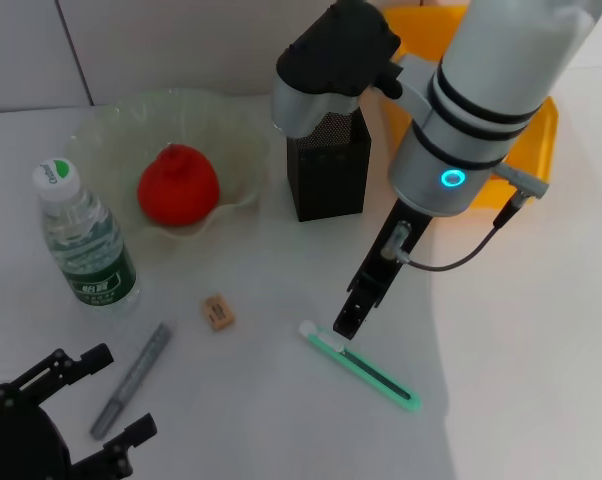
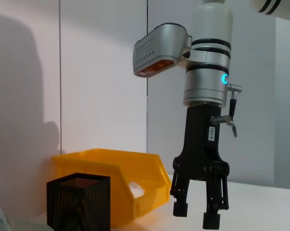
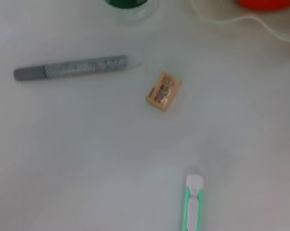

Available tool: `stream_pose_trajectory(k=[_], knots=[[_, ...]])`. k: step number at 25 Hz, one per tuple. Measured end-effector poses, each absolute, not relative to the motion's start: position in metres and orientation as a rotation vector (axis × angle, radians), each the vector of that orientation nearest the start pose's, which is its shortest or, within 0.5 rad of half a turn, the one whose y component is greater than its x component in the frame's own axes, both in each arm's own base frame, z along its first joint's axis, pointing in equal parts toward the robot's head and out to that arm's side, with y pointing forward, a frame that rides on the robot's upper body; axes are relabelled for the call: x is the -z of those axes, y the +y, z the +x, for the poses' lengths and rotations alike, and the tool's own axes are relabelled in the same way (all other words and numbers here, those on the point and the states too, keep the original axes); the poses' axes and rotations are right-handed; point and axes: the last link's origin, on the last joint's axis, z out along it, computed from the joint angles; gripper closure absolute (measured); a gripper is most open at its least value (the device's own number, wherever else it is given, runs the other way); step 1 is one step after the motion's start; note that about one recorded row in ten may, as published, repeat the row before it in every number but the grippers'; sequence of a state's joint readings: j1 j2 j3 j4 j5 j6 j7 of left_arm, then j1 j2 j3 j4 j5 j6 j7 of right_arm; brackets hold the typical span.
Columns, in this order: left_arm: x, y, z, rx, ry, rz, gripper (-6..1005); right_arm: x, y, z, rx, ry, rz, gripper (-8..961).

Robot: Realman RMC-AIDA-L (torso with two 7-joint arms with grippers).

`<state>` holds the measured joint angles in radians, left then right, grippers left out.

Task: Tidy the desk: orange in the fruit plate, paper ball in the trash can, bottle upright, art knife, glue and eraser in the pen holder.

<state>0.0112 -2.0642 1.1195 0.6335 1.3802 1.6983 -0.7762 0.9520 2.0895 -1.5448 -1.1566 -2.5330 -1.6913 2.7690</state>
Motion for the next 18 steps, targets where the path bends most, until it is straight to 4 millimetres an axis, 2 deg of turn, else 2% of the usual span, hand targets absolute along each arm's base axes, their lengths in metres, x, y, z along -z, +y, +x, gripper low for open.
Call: stream_pose_trajectory(k=[13,18], knots=[[0.012,0.184,-0.317,0.945,-0.291,-2.526,223,0.076,0.354,0.101,0.787,0.888,-2.684,170],[0.014,0.185,-0.316,0.941,-0.284,-2.543,223,0.089,0.352,0.109,0.766,0.961,-2.695,183]])
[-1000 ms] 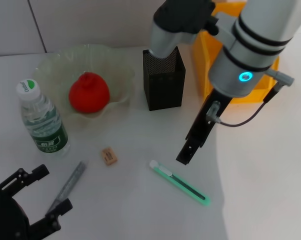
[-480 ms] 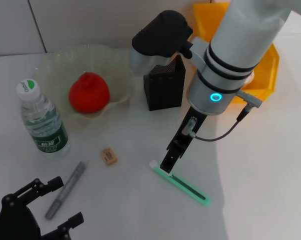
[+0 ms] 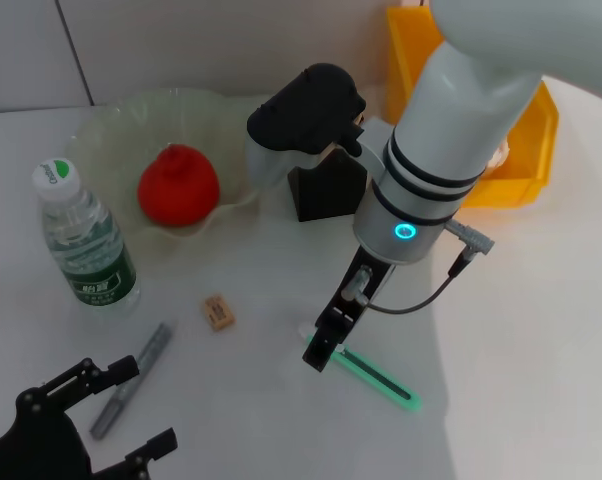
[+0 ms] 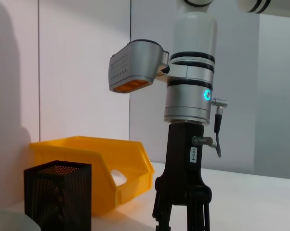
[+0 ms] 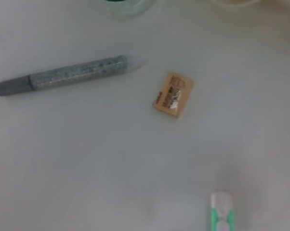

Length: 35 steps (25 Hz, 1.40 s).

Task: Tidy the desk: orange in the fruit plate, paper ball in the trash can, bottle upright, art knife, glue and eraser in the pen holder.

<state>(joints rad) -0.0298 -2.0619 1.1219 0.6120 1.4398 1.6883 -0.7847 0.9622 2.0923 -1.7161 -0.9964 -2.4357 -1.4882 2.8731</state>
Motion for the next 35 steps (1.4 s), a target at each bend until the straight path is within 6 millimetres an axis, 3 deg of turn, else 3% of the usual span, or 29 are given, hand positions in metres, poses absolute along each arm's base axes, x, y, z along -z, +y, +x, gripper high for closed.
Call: stream_pose_trajectory(k=[19,35], knots=[[0.018,0.184,-0.313,0.949,-0.269,-2.585,223,0.102,0.353,0.118,0.755,0.976,-2.636,232],[0.019,0.187,-0.31,0.957,-0.252,-2.597,223,0.101,0.357,0.121,0.763,0.969,-2.603,272]])
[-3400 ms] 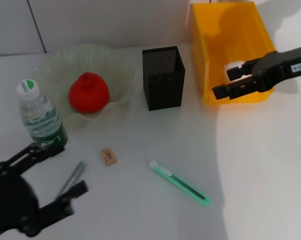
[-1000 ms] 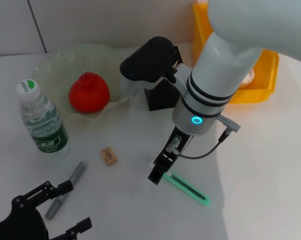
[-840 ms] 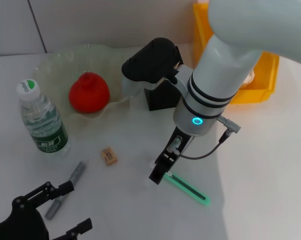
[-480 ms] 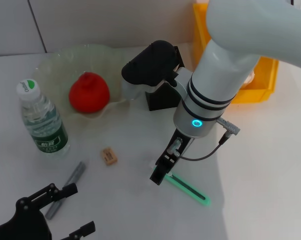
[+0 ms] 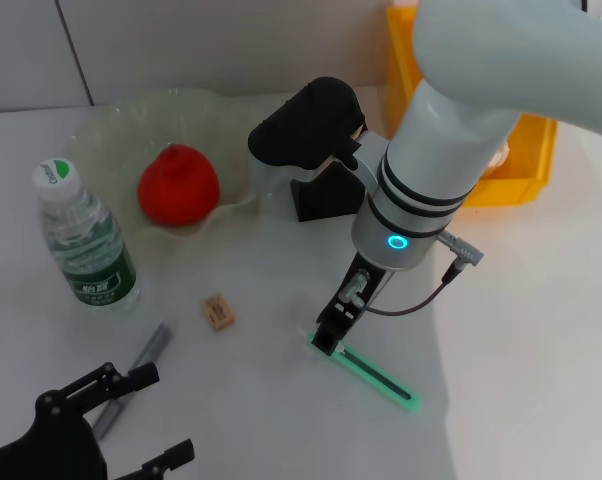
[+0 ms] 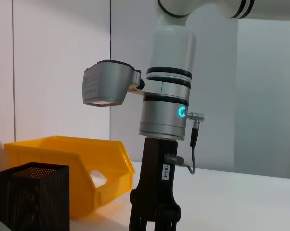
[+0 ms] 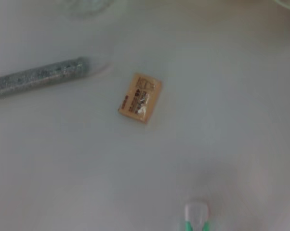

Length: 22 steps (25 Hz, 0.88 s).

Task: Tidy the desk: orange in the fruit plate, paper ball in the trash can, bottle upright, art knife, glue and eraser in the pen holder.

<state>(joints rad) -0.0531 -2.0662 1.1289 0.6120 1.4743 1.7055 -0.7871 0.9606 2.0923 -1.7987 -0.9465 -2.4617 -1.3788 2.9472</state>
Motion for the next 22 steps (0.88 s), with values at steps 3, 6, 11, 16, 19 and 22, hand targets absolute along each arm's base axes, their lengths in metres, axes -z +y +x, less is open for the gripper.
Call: stream_pose_trajectory(k=[3,6,11,16,19,22], knots=[[0.0191,0.1887,-0.3082,0.96,-0.243,-2.6,223,0.1012,0.3568,0.1206,0.766,0.959,-2.607,345],[0.0191,0.1895,-0.3078,0.961,-0.24,-2.6,223,0.1013,0.3568,0.1206,0.767,0.957,-2.608,417],[0.0194,0.1917,-0.3063,0.965,-0.234,-2.603,223,0.1019,0.3562,0.1203,0.767,0.947,-2.618,424],[0.0198,0.1927,-0.3054,0.968,-0.231,-2.604,224,0.1023,0.3557,0.1212,0.769,0.951,-2.62,430],[0.0194,0.1933,-0.3053,0.967,-0.229,-2.604,224,0.1034,0.3542,0.1239,0.785,0.954,-2.62,434],[0.0192,0.1942,-0.3049,0.968,-0.226,-2.605,224,0.1037,0.3537,0.1244,0.788,0.953,-2.62,438]])
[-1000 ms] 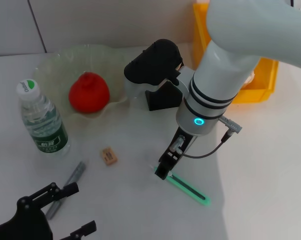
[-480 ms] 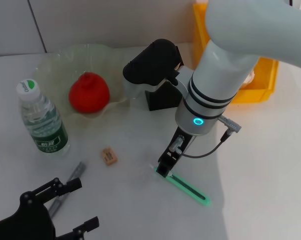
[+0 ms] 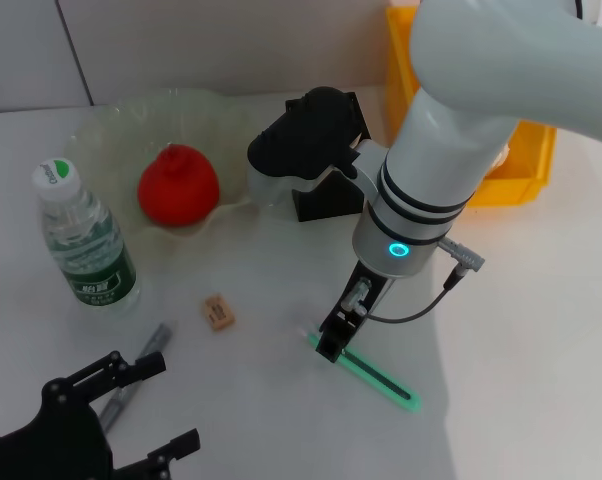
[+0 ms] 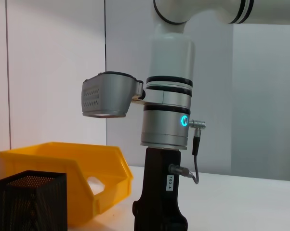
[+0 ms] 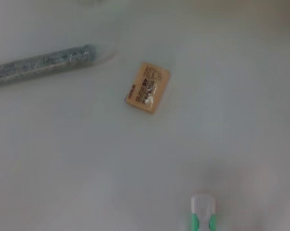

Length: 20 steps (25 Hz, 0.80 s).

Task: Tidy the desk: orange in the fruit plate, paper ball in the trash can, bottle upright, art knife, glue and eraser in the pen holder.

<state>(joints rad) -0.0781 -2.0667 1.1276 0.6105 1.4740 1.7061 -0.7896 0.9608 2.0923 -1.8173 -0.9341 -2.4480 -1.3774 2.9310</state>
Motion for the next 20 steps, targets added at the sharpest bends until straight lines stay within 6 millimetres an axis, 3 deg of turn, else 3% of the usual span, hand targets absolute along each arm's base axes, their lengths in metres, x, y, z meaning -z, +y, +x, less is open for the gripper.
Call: stream_pose_trajectory(k=[9,14,20], knots=[[0.0191,0.1947,-0.3035,0.976,-0.218,-2.609,224,0.1038,0.3524,0.1259,0.8,0.957,-2.621,449],[0.0198,0.1945,-0.3026,0.98,-0.216,-2.613,224,0.104,0.3513,0.1266,0.803,0.963,-2.624,559],[0.0214,0.1936,-0.3018,0.983,-0.215,-2.623,224,0.106,0.3484,0.1254,0.801,0.968,-2.641,559]])
